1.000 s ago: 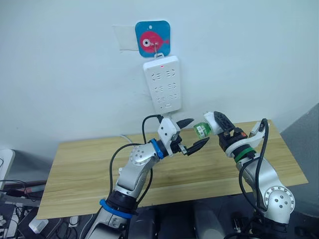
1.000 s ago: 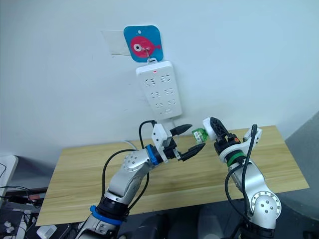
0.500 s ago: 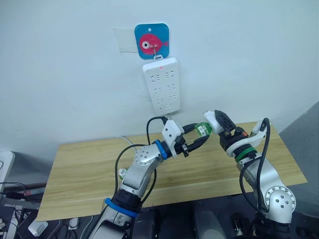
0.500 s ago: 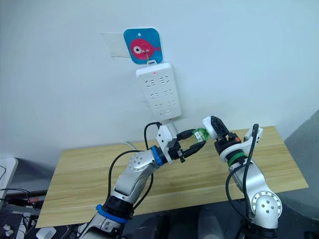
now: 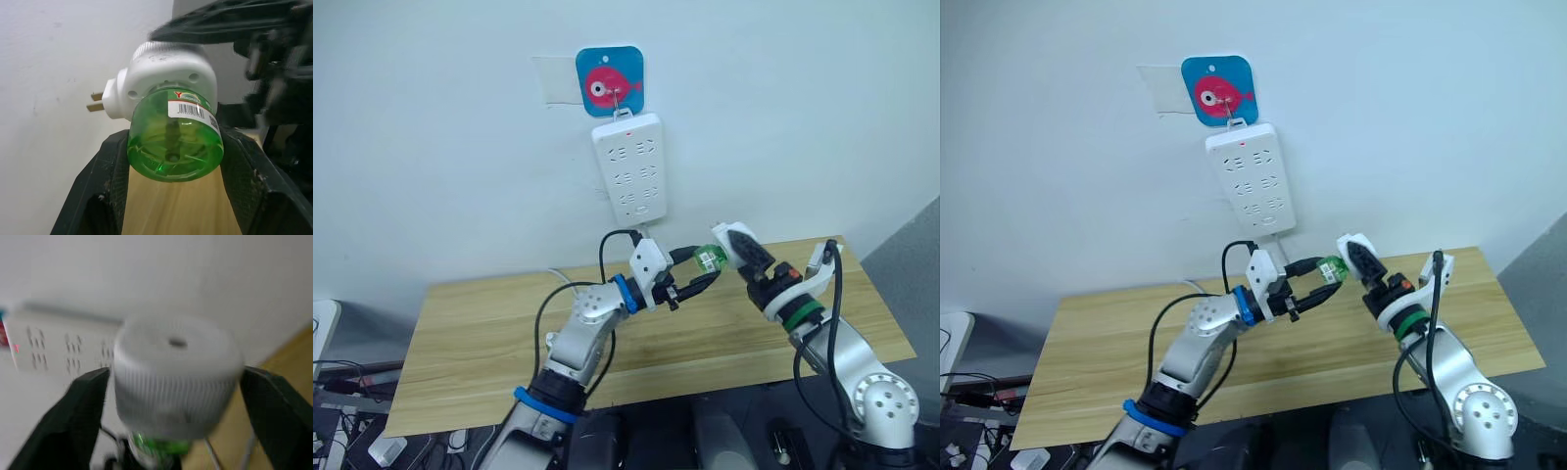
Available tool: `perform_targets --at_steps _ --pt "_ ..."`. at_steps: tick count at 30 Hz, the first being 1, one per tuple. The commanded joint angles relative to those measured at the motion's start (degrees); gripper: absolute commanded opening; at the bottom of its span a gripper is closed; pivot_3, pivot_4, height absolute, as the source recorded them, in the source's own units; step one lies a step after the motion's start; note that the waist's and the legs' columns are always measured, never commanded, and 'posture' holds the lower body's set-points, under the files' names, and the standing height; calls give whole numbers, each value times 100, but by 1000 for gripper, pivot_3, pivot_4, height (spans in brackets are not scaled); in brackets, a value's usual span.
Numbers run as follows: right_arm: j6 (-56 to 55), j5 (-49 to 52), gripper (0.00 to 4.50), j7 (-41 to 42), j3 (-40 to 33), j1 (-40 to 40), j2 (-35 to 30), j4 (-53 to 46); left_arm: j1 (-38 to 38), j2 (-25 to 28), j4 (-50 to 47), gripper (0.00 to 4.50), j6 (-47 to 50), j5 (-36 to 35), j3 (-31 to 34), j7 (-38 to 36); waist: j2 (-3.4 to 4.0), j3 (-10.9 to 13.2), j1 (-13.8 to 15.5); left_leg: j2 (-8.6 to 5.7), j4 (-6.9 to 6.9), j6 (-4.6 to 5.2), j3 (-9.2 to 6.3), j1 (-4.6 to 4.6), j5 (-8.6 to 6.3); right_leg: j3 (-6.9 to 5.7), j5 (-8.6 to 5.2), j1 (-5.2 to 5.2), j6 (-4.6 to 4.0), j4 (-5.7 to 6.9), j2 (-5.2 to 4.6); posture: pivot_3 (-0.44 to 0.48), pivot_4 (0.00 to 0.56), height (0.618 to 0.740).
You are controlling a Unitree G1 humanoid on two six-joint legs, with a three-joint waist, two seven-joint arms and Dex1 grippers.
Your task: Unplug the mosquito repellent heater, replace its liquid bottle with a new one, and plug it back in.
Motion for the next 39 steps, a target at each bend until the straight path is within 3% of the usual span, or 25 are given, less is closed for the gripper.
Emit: perform_targets --at_steps 1,7,11,17,23,30,36,39 --pt "590 1046 4458 437 -236 -258 -894 335 -102 252 -227 2321 -281 -223 53 -605 0 0 -3 -1 2 3 5 1 -2 3 0 2 0 -1 -1 -259 194 740" --pt "2663 1528 4458 2099 -78 -1050 -2276 1891 -116 847 -195 2321 -481 -485 16 -1712 -7 5 -3 4 6 22 12 3 -13 4 2 10 4 -13 2 -240 211 740" --pt "3590 1528 4458 2726 358 -1769 -2713 2716 -176 931 -84 2321 -564 -512 19 -2007 -13 8 20 4 9 26 15 1 -15 7 3 10 5 -16 1 -218 218 740" --pt "4291 1528 4458 3058 954 -2746 -2926 3671 -209 873 -84 2321 -740 -444 4 -2119 -18 12 58 4 15 31 15 -4 -18 9 7 11 11 -24 -1 -196 224 740" --pt "4713 1528 4458 3500 1234 -2908 -3215 3882 -162 863 -125 2321 -948 -334 7 -2046 -22 14 123 0 23 33 17 -13 -19 11 14 10 21 -32 -7 -180 224 740" --pt "4504 1525 4458 3430 1274 -2924 -3265 3863 -170 834 -62 2321 -1086 -252 2 -1974 -24 15 167 0 26 33 17 -13 -19 12 15 9 24 -32 -7 -179 227 740" --pt "4490 1527 3009 3460 1248 -2986 -3287 3945 -197 843 40 2321 -1177 -259 -7 -2003 -26 16 180 0 26 33 17 -13 -19 12 16 9 24 -33 -7 -185 228 740" --pt "4473 1528 3015 3463 1237 -2990 -3277 3947 -175 854 26 2321 -1189 -294 -32 -2056 -26 16 179 0 26 33 17 -13 -20 12 16 9 24 -33 -7 -185 228 740"
